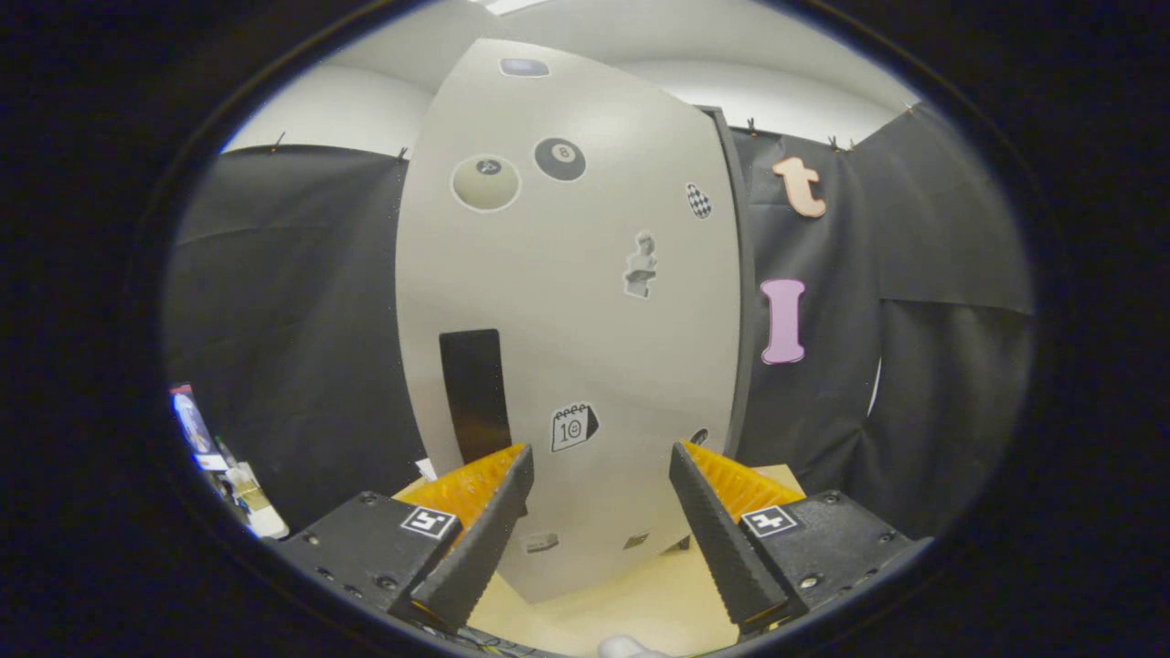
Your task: Open the shoe cabinet door, grab the shoes and put them into the shoe cabinet, then close the shoe cabinet door.
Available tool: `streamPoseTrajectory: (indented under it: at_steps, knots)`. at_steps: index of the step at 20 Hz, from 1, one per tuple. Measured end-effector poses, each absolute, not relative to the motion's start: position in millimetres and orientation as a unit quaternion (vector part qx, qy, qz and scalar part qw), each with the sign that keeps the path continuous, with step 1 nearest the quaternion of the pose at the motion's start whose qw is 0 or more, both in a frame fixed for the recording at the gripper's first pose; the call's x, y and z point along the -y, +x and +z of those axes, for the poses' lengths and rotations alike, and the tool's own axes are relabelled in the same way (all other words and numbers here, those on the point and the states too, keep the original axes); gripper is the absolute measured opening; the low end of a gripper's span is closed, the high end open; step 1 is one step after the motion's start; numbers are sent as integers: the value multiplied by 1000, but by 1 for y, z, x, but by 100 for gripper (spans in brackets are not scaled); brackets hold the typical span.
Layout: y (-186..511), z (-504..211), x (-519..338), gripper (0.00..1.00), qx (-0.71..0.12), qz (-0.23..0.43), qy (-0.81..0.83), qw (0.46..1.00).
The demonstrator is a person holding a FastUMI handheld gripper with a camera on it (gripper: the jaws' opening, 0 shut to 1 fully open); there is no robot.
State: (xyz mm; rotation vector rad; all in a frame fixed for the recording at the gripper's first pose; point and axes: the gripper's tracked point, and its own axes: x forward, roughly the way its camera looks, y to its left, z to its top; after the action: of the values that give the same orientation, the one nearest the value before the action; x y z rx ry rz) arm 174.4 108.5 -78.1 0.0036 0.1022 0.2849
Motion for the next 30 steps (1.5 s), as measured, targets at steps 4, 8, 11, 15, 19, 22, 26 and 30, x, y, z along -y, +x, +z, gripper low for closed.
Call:
streamPoseTrajectory:
  at_steps: [4,8,11,15,19,22,26,30]
  knots:
    - [168,-70,-110,98,-47,126,11,991]
    - [163,-55,-104,98,-44,106,8,993]
    - [159,-38,-95,98,-36,91,12,995]
    - [148,-8,-81,98,-16,69,14,997]
    - [138,0,-74,98,-10,64,15,998]
    - [135,3,-73,98,-11,61,11,998]
    - [133,0,-73,98,-14,58,4,998]
    - [133,-2,-69,98,-16,54,7,998]
